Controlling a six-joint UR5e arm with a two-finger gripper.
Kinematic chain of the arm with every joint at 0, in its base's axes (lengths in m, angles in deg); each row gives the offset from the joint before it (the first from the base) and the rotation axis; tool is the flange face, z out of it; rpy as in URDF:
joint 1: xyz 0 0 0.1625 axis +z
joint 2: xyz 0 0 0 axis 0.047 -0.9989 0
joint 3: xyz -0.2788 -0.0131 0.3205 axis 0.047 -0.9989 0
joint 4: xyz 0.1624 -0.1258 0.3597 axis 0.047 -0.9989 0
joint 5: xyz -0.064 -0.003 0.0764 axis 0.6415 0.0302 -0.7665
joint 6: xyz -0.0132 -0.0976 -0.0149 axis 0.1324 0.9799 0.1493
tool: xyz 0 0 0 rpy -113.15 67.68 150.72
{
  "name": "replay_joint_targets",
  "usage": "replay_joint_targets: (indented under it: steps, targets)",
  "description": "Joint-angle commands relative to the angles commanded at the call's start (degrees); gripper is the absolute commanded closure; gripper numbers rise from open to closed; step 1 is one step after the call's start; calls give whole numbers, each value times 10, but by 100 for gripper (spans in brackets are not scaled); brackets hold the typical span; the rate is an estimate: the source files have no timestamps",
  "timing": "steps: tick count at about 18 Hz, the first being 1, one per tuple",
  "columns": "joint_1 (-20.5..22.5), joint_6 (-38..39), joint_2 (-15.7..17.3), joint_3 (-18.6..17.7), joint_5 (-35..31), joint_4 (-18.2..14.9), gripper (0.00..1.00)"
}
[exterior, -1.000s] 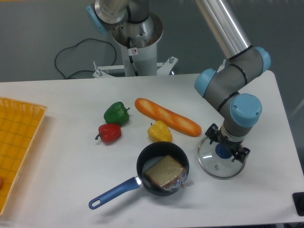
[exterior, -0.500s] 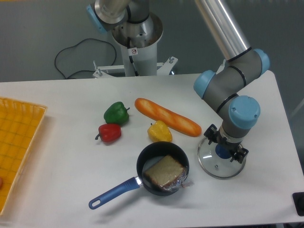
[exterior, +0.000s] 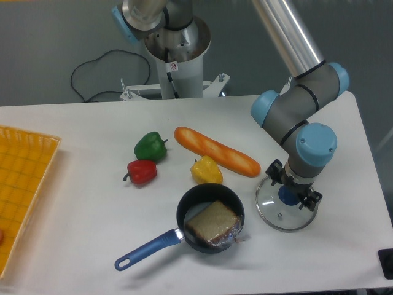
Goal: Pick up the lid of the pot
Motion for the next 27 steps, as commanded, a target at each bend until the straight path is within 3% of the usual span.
replay_joint_targets:
  steps: [22, 27]
  targets:
    - [-1, -22, -4, 6, -4, -16, 1]
    - [-1, -21, -4, 6, -4, -16, 7]
